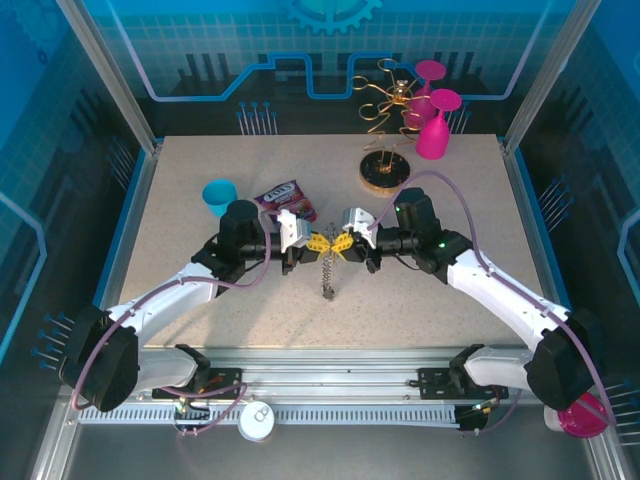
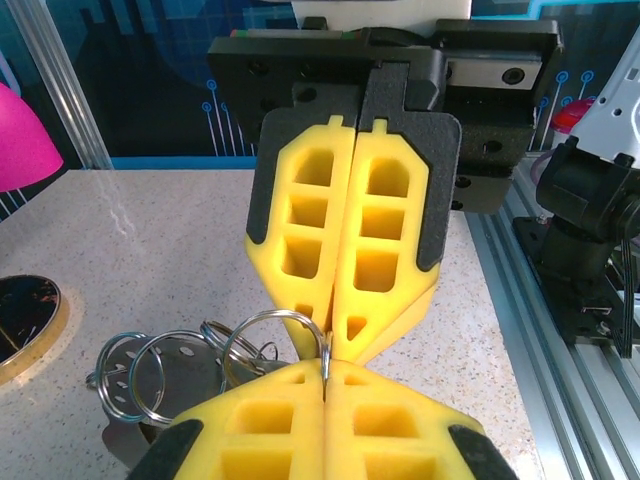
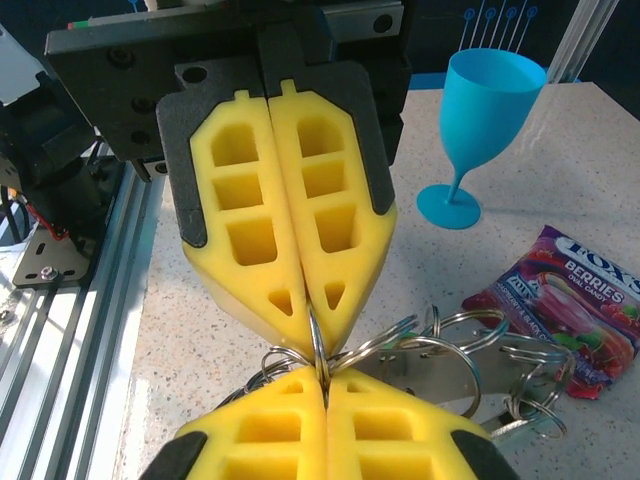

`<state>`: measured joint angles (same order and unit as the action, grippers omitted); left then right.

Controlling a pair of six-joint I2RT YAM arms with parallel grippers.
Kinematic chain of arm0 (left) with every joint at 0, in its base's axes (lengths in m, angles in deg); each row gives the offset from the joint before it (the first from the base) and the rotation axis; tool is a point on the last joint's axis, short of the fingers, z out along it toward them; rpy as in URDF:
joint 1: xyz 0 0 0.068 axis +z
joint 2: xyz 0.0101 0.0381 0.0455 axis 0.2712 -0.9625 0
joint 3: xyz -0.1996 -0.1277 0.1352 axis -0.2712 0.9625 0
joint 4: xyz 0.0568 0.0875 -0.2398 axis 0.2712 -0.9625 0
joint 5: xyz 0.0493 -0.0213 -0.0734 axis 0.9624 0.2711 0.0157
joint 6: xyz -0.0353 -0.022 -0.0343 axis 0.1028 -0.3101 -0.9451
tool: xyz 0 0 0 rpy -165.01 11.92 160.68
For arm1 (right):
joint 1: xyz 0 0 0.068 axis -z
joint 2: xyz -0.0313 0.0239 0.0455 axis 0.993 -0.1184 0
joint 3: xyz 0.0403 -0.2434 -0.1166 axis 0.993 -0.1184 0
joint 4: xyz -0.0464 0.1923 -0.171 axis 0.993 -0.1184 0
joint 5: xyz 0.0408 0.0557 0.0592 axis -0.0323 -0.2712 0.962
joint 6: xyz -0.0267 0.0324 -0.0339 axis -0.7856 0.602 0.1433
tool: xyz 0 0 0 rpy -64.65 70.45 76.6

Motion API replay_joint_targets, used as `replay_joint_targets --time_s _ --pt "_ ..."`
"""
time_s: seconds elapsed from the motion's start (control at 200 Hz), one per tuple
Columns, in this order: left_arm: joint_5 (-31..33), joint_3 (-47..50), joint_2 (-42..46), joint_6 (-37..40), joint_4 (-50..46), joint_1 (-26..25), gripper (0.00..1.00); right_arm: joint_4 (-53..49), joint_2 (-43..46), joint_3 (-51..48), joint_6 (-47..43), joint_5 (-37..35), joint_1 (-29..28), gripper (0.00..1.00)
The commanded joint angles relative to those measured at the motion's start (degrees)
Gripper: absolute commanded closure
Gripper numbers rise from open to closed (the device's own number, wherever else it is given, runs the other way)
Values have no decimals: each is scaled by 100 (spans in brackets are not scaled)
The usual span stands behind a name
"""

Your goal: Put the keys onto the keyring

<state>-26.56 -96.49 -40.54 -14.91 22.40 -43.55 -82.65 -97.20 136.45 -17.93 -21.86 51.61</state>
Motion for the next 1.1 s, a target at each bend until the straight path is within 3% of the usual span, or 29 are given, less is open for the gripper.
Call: replay_joint_targets --time_s 0.0,0.33,0.525,0.61,0.67,0.735,0.801,0.841,0.946,1.096 --pt "37 -298 15 365 -424 -61 100 -452 -74 502 -362 143 -66 100" --pt "381 -1121 -178 1750 -2659 -148 90 -3229 -919 2211 -1659 -266 -469 100" --pt "628 -1456 -365 2159 -3317 -229 89 -3774 -1245 2833 -1902 -421 -706 100" --pt "714 -1602 -430 2246 -3524 -265 92 -3932 -1319 3007 -1941 -413 -771 100" --pt "723 -1660 -463 2250 -3555 -273 100 -3802 -1264 2981 -1795 -309 -761 100" --pt "746 -1640 -460 2205 -3452 -274 100 -3382 -1067 2759 -1424 -206 -625 100" --pt "725 -1557 -404 2107 -3255 -269 100 -2769 -781 2330 -904 -64 -370 73" --pt "705 -1463 -359 1995 -3057 -255 100 -2369 -548 1993 -592 -8 -214 66" --pt "613 -1154 -226 1512 -2289 -233 100 -1403 -104 1065 198 97 93 63" --pt "508 -816 -102 879 -1391 -198 100 -717 209 262 659 -20 51 64"
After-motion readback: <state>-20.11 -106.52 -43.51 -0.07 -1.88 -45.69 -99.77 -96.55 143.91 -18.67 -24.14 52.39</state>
